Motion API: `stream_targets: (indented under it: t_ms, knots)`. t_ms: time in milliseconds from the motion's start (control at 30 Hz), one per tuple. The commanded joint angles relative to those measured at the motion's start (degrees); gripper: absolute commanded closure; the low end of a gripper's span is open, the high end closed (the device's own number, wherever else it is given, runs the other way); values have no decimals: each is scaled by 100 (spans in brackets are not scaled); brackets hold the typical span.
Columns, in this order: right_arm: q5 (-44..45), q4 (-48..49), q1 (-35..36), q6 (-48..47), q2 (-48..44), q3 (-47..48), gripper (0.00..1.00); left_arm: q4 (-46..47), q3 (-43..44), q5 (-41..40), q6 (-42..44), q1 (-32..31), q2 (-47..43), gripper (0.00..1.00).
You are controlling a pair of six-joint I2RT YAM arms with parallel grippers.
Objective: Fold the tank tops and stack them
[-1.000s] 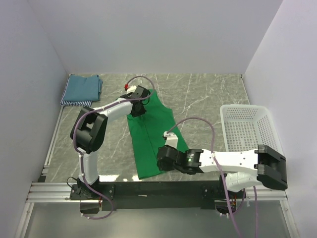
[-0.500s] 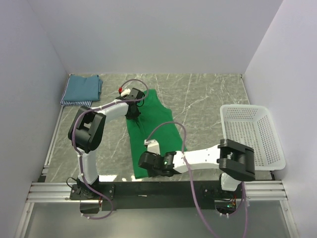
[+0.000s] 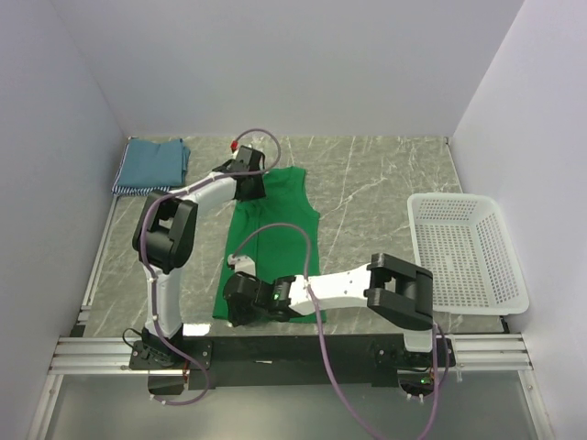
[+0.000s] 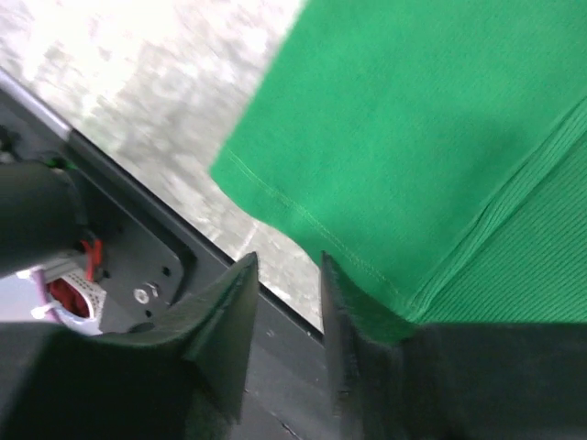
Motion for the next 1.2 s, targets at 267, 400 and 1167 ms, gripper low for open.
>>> stream_targets:
  t_ms: [267,400,1167]
  knots:
    - [719,-374,-694,-368,-2109,-720,54,892,657,826,270,90,-1458,33]
    - [342,-497,-2011,-464,-2926,-1318,54,814,218,537,-248,90,-2161,32]
    - [-608,-67,-5240,-1484,-502,-159,54,1392,-4052,378,-1902,-2423,-4940,42]
